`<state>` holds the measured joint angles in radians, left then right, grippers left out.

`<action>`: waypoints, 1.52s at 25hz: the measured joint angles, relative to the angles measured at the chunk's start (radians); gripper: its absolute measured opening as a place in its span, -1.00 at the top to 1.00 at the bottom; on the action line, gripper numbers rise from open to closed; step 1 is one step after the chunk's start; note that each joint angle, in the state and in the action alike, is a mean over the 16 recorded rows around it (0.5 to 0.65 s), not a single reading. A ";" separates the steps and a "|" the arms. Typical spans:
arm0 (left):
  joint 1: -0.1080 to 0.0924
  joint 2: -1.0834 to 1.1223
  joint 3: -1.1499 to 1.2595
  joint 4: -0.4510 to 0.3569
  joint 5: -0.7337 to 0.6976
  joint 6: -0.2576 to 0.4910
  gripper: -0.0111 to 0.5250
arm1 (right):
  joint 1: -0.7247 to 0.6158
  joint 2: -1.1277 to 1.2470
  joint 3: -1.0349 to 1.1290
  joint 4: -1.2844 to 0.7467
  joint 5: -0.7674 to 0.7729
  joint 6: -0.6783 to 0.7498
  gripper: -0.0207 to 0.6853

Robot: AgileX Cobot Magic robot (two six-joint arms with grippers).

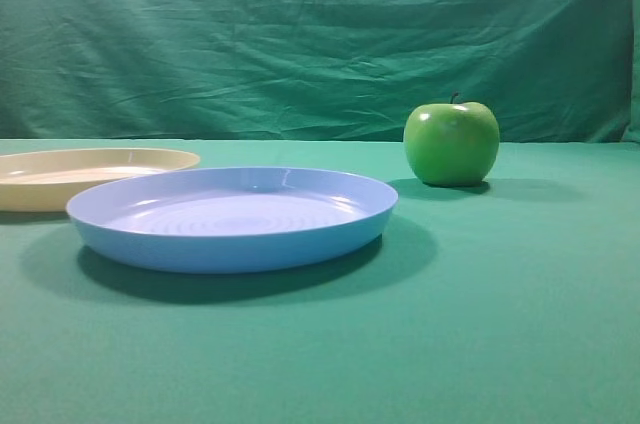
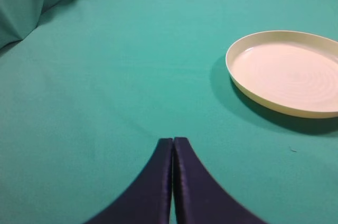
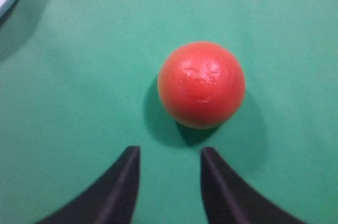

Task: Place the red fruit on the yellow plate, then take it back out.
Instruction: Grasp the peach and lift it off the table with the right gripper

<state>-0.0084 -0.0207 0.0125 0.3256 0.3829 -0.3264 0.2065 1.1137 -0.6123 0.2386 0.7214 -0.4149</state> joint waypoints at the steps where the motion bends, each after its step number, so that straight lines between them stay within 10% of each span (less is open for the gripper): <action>1: 0.000 0.000 0.000 0.000 0.000 0.000 0.96 | 0.000 0.025 -0.005 0.005 -0.013 -0.011 -0.25; 7: 0.000 0.000 0.000 0.000 0.000 0.000 0.96 | 0.000 0.165 -0.029 0.029 -0.097 -0.046 -0.83; 12: 0.000 0.000 0.000 0.000 0.000 0.000 0.96 | 0.000 0.276 -0.035 0.039 -0.175 -0.048 -0.90; 30: 0.000 0.000 0.000 0.000 0.000 0.000 0.96 | 0.058 0.425 -0.200 0.041 -0.187 -0.050 0.29; 38: 0.000 0.000 0.000 0.000 0.000 0.000 0.96 | 0.211 0.465 -0.510 0.043 -0.089 -0.051 0.40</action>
<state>-0.0084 -0.0207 0.0125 0.3256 0.3829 -0.3264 0.4175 1.5789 -1.1223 0.2815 0.6320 -0.4662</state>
